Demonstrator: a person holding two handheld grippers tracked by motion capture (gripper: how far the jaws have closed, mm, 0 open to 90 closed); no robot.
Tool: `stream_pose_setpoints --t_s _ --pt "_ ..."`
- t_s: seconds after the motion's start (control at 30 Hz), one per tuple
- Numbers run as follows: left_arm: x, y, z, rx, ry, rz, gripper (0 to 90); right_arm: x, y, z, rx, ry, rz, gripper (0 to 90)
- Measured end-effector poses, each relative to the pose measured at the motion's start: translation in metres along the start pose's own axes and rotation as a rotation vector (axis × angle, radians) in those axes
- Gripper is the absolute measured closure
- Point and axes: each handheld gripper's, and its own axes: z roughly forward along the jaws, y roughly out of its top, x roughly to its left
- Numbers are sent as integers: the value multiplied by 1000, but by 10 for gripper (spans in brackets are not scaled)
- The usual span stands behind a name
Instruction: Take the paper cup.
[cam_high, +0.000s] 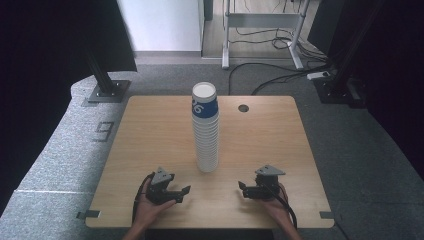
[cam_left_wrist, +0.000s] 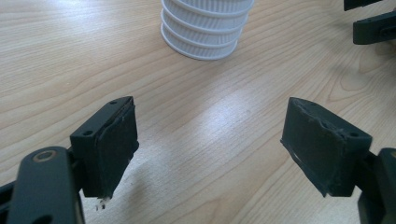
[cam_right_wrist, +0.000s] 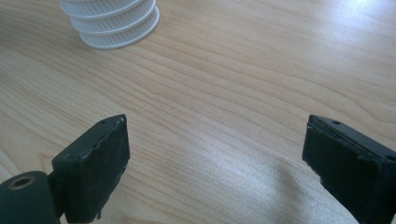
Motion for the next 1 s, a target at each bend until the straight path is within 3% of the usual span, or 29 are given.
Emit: stream_pose_setpoints --t_s 0.33,0.67,1.0 --pt "1 0 -3 -8 4 -3 183 1 2 -8 -34 23 -12 103" --pt "3 0 -3 -6 8 -3 185 -8 2 -17 -92 31 24 131" --pt "5 -1 -4 -14 14 -5 190 -8 2 -17 -91 55 21 149"
